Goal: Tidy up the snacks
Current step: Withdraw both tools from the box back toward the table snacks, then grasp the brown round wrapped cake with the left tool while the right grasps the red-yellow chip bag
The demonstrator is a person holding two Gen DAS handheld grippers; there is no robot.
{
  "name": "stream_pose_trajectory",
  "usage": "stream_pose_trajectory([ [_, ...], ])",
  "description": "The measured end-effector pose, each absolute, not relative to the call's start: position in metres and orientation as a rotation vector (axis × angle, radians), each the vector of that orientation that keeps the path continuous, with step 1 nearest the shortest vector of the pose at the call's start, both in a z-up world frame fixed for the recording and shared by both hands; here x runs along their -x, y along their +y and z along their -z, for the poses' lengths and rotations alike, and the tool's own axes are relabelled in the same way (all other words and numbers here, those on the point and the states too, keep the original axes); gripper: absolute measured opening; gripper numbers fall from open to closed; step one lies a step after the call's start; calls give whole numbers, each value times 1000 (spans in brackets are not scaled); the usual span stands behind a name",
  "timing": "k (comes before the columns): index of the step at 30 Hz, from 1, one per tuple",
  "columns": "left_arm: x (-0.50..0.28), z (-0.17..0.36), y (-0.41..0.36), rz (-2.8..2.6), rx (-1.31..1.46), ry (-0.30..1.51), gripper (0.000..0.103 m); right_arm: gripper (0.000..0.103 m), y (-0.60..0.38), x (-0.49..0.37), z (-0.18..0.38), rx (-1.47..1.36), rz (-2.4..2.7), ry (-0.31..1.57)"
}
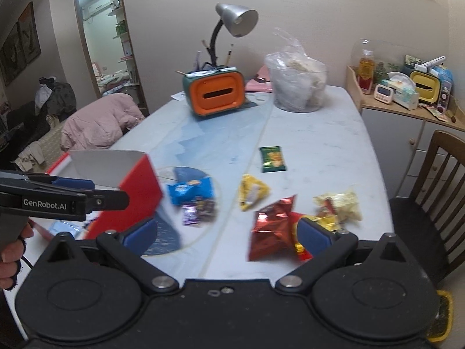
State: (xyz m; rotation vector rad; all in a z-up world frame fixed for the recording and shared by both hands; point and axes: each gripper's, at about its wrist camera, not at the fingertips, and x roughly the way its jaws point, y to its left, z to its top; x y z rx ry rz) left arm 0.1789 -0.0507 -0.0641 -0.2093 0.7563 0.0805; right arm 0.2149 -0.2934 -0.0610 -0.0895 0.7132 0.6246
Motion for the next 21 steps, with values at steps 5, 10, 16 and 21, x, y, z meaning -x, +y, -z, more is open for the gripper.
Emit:
stream_pose_trajectory([
  [5, -202, 76, -70, -105, 210, 765, 82, 103, -319, -243, 74, 106, -600, 736],
  [10, -229, 94, -81, -153, 207, 797, 82, 102, -342, -271, 95, 113, -575, 781],
  [16, -257, 115, -78, -192, 243, 835, 82, 102, -357, -301, 121, 115, -577, 832],
  [21, -274, 133, -77, -189, 239, 867, 81, 100, -356, -322, 138, 125, -619, 864],
])
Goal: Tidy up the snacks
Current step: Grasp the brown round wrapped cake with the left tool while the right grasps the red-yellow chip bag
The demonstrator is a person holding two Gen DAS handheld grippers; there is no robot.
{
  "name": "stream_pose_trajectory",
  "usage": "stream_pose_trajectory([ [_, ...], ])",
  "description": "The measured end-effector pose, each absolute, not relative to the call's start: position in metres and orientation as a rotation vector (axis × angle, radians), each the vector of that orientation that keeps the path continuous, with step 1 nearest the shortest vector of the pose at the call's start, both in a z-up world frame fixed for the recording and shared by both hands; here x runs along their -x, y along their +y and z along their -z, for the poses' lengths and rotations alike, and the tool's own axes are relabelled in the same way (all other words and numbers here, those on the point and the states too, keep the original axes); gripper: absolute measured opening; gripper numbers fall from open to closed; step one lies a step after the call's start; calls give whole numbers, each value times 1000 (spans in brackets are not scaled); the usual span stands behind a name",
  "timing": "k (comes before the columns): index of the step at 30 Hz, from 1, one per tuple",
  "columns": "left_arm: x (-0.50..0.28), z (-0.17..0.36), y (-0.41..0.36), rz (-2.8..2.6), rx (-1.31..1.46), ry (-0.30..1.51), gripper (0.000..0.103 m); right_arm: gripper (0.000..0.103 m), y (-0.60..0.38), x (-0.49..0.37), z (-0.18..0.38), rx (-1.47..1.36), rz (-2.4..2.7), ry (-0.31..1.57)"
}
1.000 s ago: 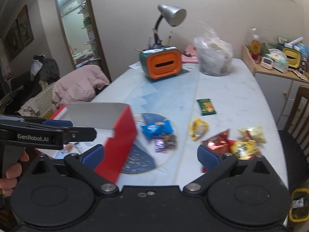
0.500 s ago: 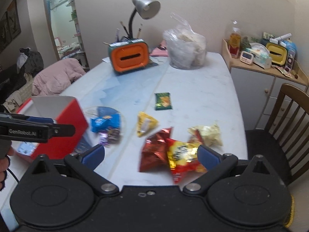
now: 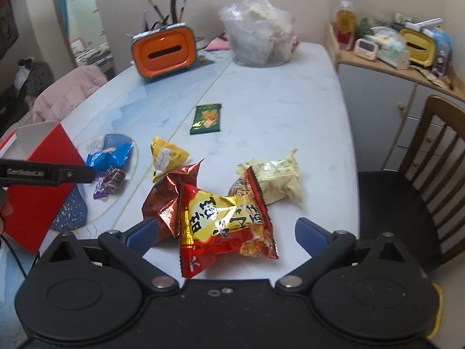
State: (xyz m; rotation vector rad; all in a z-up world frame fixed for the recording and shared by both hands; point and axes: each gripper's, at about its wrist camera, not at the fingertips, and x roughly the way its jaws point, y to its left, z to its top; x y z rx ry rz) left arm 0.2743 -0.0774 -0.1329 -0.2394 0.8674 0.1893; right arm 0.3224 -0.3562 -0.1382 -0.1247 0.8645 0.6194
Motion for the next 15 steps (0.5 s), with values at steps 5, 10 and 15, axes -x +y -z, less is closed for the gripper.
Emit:
stream_pose_trajectory([
  [5, -289, 147, -72, -187, 252, 902, 73, 100, -352, -338, 149, 145, -687, 879],
  [10, -304, 159, -65, -202, 272, 938, 67, 100, -349, -351, 158, 144, -746, 902],
  [15, -313, 168, -60, -196, 289, 969, 60, 100, -348, -362, 166, 134, -779, 914],
])
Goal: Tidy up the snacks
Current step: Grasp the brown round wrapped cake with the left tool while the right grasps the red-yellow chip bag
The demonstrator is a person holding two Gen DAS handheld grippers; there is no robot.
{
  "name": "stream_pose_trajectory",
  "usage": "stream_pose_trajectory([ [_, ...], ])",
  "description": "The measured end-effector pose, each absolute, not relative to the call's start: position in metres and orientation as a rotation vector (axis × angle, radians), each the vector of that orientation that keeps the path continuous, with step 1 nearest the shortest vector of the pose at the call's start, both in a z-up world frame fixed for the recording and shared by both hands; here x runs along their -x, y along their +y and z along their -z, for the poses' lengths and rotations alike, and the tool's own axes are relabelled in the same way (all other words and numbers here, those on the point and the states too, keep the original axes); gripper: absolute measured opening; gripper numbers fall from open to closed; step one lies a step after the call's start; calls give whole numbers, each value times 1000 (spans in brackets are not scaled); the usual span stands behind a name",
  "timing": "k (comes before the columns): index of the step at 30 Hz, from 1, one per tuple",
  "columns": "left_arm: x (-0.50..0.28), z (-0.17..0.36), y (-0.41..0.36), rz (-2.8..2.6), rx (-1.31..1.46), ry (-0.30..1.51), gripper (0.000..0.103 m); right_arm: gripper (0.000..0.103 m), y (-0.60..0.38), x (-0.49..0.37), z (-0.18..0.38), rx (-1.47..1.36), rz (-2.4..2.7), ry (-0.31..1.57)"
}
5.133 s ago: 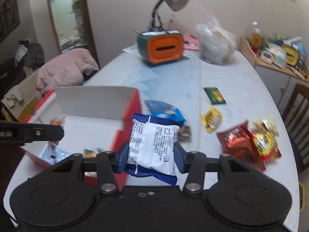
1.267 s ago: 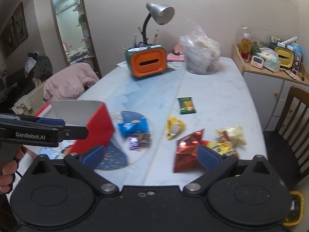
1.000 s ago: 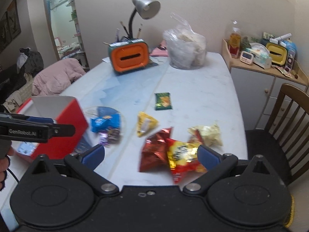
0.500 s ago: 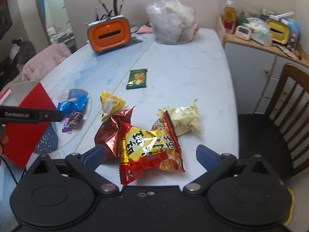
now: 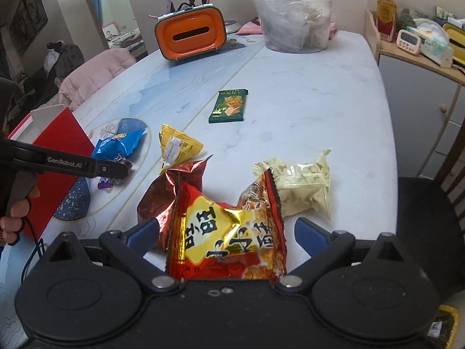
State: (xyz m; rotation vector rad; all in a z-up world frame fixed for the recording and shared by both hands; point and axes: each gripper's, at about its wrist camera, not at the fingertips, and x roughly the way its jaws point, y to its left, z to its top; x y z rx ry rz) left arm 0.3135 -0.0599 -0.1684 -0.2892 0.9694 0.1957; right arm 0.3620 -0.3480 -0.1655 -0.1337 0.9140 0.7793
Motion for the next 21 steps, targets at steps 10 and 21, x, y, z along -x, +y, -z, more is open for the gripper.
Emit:
stream_pose_trajectory([
  [10, -321, 175, -58, -199, 283, 995, 35, 97, -349, -370, 178, 98, -811, 952],
  [21, -316, 174, -60, -210, 276, 986, 33, 61, -352, -363, 176, 66, -787, 939],
])
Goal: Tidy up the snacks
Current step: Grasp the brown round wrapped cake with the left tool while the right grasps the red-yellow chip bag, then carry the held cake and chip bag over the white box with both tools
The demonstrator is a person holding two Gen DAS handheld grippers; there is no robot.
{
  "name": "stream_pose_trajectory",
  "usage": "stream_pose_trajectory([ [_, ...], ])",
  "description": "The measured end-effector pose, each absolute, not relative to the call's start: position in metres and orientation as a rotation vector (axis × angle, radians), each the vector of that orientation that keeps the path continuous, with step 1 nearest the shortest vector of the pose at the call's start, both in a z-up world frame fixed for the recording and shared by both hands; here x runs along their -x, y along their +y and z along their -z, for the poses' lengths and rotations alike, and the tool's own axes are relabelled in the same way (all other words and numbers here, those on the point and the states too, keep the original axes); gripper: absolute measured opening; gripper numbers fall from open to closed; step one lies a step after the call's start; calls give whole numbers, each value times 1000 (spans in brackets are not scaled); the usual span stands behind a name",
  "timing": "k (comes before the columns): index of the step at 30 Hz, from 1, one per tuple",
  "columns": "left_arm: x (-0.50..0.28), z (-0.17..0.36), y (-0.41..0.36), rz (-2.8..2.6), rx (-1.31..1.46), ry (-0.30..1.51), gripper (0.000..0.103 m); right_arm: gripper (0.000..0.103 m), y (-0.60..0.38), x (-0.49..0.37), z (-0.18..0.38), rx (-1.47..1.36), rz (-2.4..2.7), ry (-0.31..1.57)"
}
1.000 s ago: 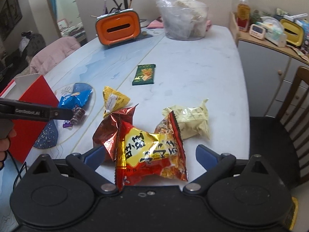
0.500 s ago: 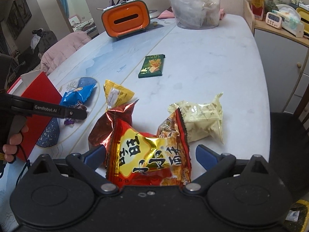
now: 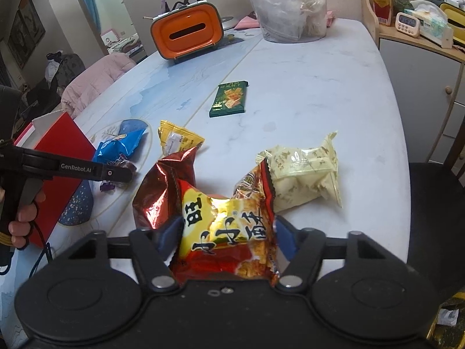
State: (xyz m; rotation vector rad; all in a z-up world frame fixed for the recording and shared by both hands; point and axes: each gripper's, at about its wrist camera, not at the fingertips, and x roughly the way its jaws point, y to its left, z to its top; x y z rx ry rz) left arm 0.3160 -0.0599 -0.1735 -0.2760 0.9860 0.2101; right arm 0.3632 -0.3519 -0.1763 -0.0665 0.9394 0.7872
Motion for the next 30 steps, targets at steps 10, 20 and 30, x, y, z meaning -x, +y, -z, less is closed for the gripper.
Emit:
stream_pose_trajectory([
  [10, -296, 156, -66, -186, 284, 960, 33, 59, -362, -340, 155, 32, -749, 900],
  [20, -258, 123, -73, -153, 288, 932, 33, 59, -359, -298, 115, 40, -743, 854],
  [30, -210, 85, -54, -147, 291, 908, 33, 59, -330, -260, 78, 64, -743, 833],
])
